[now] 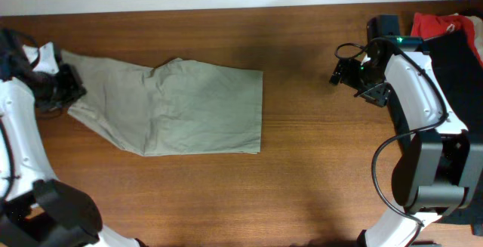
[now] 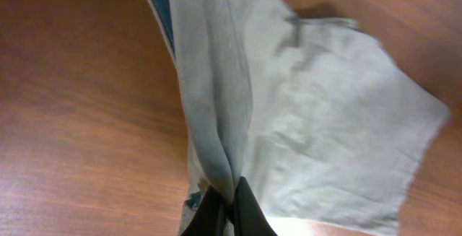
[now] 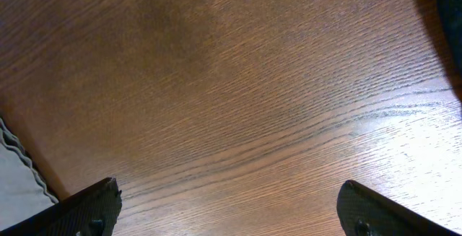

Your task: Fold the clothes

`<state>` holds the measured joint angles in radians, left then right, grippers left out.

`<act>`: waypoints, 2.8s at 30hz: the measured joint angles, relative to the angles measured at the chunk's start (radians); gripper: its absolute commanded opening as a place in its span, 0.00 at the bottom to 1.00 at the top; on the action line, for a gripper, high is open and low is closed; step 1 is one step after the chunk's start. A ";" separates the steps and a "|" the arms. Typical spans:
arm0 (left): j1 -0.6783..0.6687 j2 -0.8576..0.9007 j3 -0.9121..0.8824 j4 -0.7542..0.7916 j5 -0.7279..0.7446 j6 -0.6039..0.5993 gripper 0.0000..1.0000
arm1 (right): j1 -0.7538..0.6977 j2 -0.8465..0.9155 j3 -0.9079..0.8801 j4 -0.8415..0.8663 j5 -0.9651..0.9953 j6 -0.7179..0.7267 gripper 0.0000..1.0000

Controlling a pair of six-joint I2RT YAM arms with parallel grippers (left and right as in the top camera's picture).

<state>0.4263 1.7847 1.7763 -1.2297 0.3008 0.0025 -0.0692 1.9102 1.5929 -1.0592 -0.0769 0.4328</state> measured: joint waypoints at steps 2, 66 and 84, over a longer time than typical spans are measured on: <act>-0.055 -0.013 0.004 -0.027 -0.006 -0.001 0.01 | 0.000 0.000 0.000 0.000 0.000 0.001 0.99; -0.918 0.317 0.313 -0.117 -0.221 0.151 0.01 | 0.197 0.229 -0.043 0.287 -0.185 -0.005 0.04; -0.918 0.317 0.313 -0.116 -0.204 0.151 0.01 | 0.148 0.277 0.037 0.138 -0.200 -0.027 0.04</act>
<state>-0.4915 2.1014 2.0892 -1.3460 0.0971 0.1532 0.0784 2.1868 1.6302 -0.9211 -0.2768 0.4061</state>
